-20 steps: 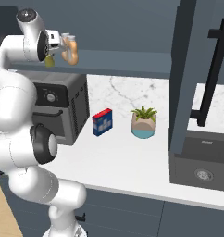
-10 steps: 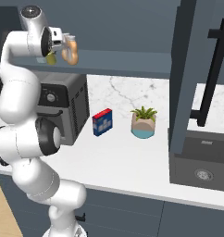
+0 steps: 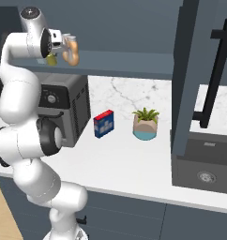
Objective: Put the shaker and condiment bottle from the counter next to their counterparts in the cabinet.
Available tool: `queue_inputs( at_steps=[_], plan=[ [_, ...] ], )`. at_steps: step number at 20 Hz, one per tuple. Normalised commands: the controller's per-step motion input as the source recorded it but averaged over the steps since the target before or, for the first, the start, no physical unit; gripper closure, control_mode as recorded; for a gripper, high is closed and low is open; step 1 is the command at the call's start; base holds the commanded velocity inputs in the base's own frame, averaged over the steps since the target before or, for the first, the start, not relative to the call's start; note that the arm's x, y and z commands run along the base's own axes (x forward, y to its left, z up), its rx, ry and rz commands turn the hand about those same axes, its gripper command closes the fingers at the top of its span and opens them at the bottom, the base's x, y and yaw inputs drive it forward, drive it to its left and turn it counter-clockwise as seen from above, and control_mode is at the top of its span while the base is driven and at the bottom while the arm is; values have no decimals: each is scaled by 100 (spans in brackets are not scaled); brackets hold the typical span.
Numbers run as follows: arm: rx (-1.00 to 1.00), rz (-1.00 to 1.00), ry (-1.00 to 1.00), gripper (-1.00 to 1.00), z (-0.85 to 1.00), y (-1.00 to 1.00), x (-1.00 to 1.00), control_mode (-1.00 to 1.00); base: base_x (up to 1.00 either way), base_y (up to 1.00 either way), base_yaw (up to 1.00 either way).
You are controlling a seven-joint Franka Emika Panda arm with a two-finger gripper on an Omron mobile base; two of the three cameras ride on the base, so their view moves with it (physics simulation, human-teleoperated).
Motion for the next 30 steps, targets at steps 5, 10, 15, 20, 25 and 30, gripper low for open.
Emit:
queue_inputs(
  at_steps=[5, 10, 15, 20, 25, 30],
  plan=[
    [0, 0, 0, -100, -33, 0, 5, -100, 0, 0, 0],
    [1, 0, 0, -100, -27, 0, 7, -100, 0, 0, 0],
    [0, 0, 0, -100, -17, 0, 16, -100, 0, 0, 0],
    [-2, 0, 0, -100, 2, 0, 23, -100, 0, 0, 0],
    [-7, 0, -1, -100, 9, 0, 16, -100, 0, 0, 0],
    [-7, 0, -8, -100, 11, 0, 0, -100, 0, 0, 0]
  ],
)
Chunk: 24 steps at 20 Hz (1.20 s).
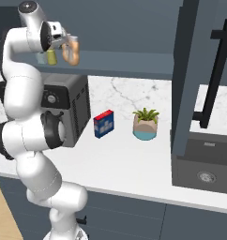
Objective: Put the shaker and condiment bottle from the counter next to their counterparts in the cabinet.
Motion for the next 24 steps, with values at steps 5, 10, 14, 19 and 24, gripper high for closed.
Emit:
queue_inputs(
  at_steps=[5, 10, 14, 19, 24],
  plan=[
    [-8, 0, -14, -100, 12, 4, -3, -100, 0, 0, 0],
    [-3, -1, -18, -100, 4, 0, -34, -100, 0, 0, 0],
    [6, -1, -34, -100, -56, -7, -97, -100, 0, 0, 0],
    [16, -3, -38, -100, -100, -15, -100, -100, 0, 0, 0],
    [20, -3, -37, -100, -100, -21, -100, -100, 0, 0, 0]
  ],
)
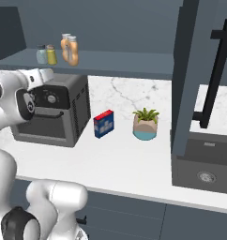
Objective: Put the shaker and condiment bottle from the counter next to their counterparts in the cabinet.
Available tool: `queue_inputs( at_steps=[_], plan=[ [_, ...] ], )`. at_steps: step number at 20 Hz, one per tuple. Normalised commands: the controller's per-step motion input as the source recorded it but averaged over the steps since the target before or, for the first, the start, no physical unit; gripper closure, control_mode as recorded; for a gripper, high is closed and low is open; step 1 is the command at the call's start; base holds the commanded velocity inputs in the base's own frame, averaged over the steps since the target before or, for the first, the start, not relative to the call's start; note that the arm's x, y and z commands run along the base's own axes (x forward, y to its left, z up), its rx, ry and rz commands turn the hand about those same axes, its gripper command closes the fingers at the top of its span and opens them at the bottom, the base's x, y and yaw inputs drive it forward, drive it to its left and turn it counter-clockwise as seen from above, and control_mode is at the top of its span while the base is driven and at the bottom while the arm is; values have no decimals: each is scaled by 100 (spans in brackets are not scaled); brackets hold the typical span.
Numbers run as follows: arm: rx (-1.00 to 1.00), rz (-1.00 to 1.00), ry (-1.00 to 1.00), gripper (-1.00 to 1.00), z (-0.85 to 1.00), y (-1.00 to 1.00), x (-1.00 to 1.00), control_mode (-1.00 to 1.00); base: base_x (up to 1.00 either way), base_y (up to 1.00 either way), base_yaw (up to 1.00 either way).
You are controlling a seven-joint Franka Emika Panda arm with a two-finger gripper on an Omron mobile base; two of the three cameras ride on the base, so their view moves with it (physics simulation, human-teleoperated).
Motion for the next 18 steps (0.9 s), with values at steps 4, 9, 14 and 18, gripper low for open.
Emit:
queue_inputs(
  at_steps=[4, 9, 14, 18],
  plan=[
    [21, -2, -36, -100, -97, -21, -100, -100, 0, 0, 0],
    [21, -2, -39, -100, -86, -21, -100, -100, 0, 0, 0],
    [15, 0, -25, -100, -69, -11, -98, -100, 0, 0, 0],
    [0, 0, 0, -100, -3, 0, -8, -100, 0, 0, 0]
  ],
)
